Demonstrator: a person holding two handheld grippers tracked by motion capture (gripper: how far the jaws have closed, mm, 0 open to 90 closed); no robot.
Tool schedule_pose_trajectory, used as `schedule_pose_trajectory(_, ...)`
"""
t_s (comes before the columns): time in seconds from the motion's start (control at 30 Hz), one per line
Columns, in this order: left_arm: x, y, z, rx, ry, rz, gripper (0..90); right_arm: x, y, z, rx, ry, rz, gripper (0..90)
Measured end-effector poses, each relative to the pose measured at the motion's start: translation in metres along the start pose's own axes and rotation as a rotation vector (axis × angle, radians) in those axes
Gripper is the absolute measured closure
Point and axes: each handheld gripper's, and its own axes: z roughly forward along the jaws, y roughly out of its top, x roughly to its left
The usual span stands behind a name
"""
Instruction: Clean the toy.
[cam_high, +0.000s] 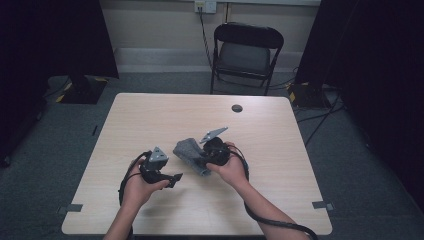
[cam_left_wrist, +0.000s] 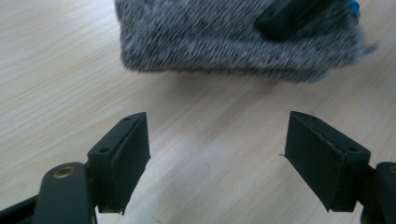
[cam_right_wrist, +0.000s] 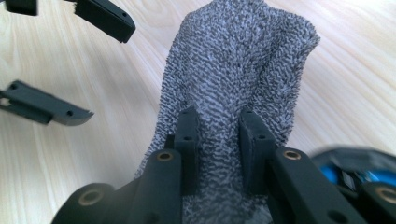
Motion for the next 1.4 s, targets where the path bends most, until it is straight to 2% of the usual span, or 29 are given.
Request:
schedule_pose_trajectory(0.07, 0.002, -0.002, -0.003, 0.005, 0.017, 0.009, 21.8, 0.003, 0.003, 0.010, 0.009, 0.003, 0.009, 72.0)
schedule_pose_trajectory(0.1, 0.003, -0.003, -0.003, 0.004, 0.015, 0.006, 21.9, 0.006, 0.004, 0.020, 0.026, 0.004, 0.013, 71.9)
schedule_pose_trajectory(0.13, 0.003, -0.004, -0.004, 0.003, 0.012, -0.004, 21.9, 0.006, 0.004, 0.020, 0.026, 0.004, 0.013, 71.9)
schedule_pose_trajectory(0.23, 0.004, -0.006, -0.006, -0.002, 0.013, -0.012, 22.2, 0.009, 0.006, 0.037, 0.042, -0.014, 0.017, 70.6)
schedule_pose_trajectory(0.33, 0.004, -0.007, -0.005, 0.007, 0.010, -0.002, 22.6, 0.011, 0.006, 0.042, 0.054, -0.029, 0.019, 68.8)
schedule_pose_trajectory(0.37, 0.003, -0.008, -0.004, 0.007, 0.006, -0.013, 22.8, 0.012, 0.006, 0.046, 0.055, -0.038, 0.021, 67.0)
schedule_pose_trajectory(0.5, 0.002, -0.010, -0.001, 0.018, -0.008, -0.017, 23.0, 0.011, 0.004, 0.045, 0.052, -0.009, 0.035, 55.6)
schedule_pose_trajectory(0.57, 0.000, -0.010, 0.002, 0.021, -0.018, -0.017, 23.9, 0.011, 0.002, 0.036, 0.041, -0.022, -0.004, 47.7)
schedule_pose_trajectory(0.6, 0.000, -0.010, 0.002, 0.021, -0.018, -0.017, 23.9, 0.011, 0.002, 0.036, 0.041, -0.022, -0.004, 47.7)
schedule_pose_trajectory(0.67, -0.002, -0.009, 0.004, 0.026, -0.027, -0.022, 24.0, 0.006, 0.000, 0.019, -0.012, -0.010, 0.007, 47.3)
schedule_pose_trajectory(0.73, -0.004, -0.008, 0.005, 0.030, -0.030, -0.016, 25.0, 0.003, -0.001, 0.013, -0.026, -0.015, 0.009, 48.2)
schedule_pose_trajectory(0.77, -0.007, -0.006, 0.007, 0.031, -0.032, -0.024, 25.3, -0.004, -0.002, 0.002, -0.043, -0.033, 0.013, 52.6)
schedule_pose_trajectory(0.8, -0.008, -0.005, 0.007, 0.032, -0.035, -0.018, 25.3, -0.008, -0.004, -0.002, -0.048, -0.047, 0.012, 55.1)
schedule_pose_trajectory(0.83, -0.008, -0.005, 0.007, 0.032, -0.035, -0.018, 25.3, -0.008, -0.004, -0.002, -0.048, -0.047, 0.012, 55.1)
schedule_pose_trajectory(0.87, -0.008, -0.004, 0.007, 0.030, -0.039, -0.014, 25.3, -0.012, -0.005, -0.004, -0.044, -0.052, 0.011, 58.9)
schedule_pose_trajectory(0.9, -0.009, -0.003, 0.007, 0.027, -0.042, -0.017, 25.3, -0.019, -0.009, -0.006, -0.036, -0.080, 0.020, 62.1)
schedule_pose_trajectory(1.07, -0.008, -0.003, 0.010, 0.034, -0.047, -0.027, 25.6, -0.026, -0.017, 0.000, -0.013, -0.106, 0.014, 64.3)
schedule_pose_trajectory(1.13, -0.008, -0.004, 0.011, 0.026, -0.061, -0.048, 25.5, -0.025, -0.021, 0.003, -0.033, -0.100, -0.002, 64.4)
schedule_pose_trajectory(1.2, -0.008, -0.004, 0.012, 0.020, -0.060, -0.061, 25.0, -0.021, -0.022, 0.006, -0.026, -0.094, -0.006, 64.5)
schedule_pose_trajectory(1.3, -0.007, -0.003, 0.012, 0.028, -0.056, -0.059, 25.1, -0.014, -0.023, 0.010, -0.007, -0.103, -0.041, 64.5)
schedule_pose_trajectory(1.4, -0.007, -0.002, 0.011, 0.027, -0.055, -0.057, 25.5, -0.008, -0.025, 0.012, -0.001, -0.076, -0.046, 65.5)
